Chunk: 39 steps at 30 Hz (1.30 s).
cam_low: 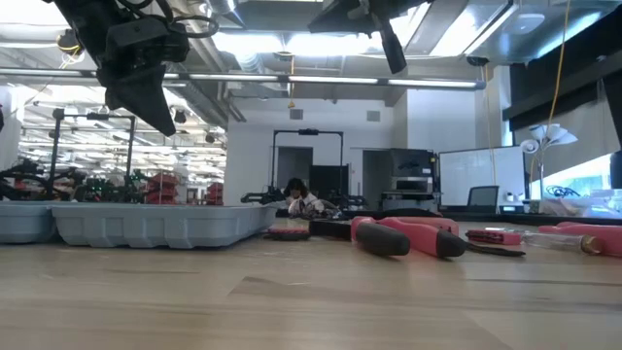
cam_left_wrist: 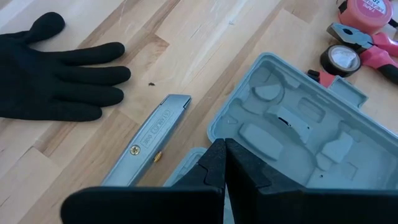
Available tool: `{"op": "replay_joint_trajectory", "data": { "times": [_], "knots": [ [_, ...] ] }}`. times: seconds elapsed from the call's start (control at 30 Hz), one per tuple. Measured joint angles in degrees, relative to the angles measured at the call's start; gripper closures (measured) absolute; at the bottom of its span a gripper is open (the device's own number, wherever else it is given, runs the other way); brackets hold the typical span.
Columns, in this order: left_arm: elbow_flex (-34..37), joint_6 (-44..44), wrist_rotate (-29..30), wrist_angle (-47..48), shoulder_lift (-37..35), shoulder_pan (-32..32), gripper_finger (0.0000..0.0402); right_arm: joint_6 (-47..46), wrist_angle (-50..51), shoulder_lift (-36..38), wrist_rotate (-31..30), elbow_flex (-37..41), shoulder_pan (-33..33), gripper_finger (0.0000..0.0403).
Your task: Prefit tool cases
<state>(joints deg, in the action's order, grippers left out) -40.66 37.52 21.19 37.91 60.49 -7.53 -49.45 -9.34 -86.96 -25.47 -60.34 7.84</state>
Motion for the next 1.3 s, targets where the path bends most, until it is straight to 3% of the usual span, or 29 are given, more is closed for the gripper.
{"op": "replay_joint_trajectory", "data": {
  "times": [1.13,1.3],
  "knots": [
    [0.00,0.00,0.00,0.02,0.00,0.00,0.0402,-0.07,0.04,0.00,0.10,0.00,0.01,0.0402],
    [0.00,0.00,0.00,0.02,0.00,0.00,0.0402,0.27,0.78,-1.15,7.51,-0.11,0.00,0.0380]
  ]
}}
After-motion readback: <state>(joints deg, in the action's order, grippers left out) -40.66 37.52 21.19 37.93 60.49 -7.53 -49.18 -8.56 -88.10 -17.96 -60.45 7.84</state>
